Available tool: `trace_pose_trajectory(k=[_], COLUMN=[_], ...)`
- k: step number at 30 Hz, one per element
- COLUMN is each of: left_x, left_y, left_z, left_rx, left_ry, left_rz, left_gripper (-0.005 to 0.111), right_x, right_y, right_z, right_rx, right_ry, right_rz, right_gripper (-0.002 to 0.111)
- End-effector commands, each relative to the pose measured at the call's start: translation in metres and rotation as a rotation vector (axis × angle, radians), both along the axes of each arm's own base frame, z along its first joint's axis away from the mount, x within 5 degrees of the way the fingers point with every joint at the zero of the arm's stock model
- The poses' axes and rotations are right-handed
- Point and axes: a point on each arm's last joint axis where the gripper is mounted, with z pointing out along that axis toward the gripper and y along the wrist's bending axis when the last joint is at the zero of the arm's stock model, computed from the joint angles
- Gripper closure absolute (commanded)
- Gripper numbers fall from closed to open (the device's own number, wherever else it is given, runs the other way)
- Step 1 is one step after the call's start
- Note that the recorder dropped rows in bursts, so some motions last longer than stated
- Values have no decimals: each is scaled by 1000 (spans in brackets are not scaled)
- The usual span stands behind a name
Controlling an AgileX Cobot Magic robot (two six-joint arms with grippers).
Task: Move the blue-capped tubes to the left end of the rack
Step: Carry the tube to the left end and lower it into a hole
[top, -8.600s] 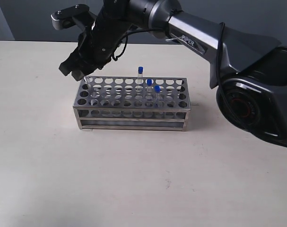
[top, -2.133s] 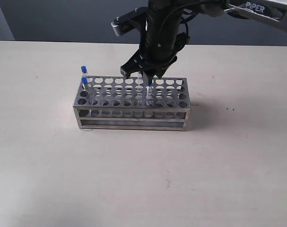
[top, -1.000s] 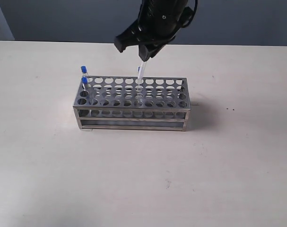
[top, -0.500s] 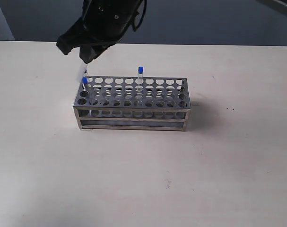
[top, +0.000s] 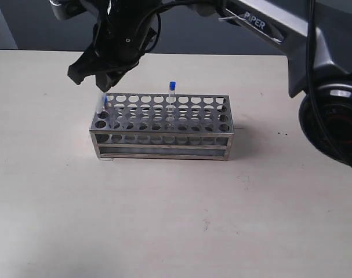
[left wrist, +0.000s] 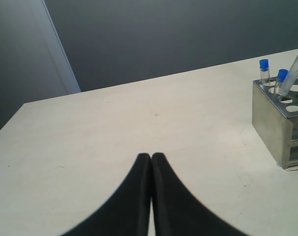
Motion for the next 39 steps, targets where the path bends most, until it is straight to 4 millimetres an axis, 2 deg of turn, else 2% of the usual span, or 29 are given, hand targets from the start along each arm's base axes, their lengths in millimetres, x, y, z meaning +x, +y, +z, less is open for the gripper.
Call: trace_pose_trajectory(k=[1, 28, 39], left_x=[0, 0, 0], left_y=[-1, -1, -1], left_z=[2, 2, 2], left_rx=[0, 0, 0], left_ry=[-10, -10, -10], left_rz=[-8, -8, -8], left_gripper=[106, 106, 106], right_x=[2, 1, 4], right_y=[-3, -1, 7], right_z=[2, 2, -27], right_rx=[-22, -10, -34], right_ry=[-30, -12, 54], right_rz=[-18, -18, -16], right_gripper=[109, 109, 109])
